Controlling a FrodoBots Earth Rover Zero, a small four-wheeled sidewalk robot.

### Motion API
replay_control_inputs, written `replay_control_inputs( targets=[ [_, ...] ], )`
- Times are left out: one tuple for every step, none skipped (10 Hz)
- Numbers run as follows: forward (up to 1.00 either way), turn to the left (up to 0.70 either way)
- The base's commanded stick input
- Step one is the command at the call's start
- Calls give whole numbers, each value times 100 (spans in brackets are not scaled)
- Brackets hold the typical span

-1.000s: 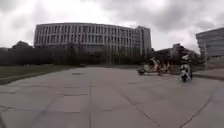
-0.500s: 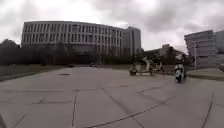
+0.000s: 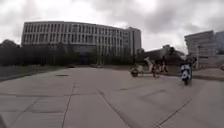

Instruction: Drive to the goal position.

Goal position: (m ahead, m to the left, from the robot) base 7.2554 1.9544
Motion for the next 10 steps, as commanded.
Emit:
replay_control_inputs(
  targets=[
    [70,0],
    [70,0],
    [70,4],
    [70,14],
    [70,24],
    [70,4],
    [70,0],
    [70,0],
    [70,0],
    [70,0]
  ],
)
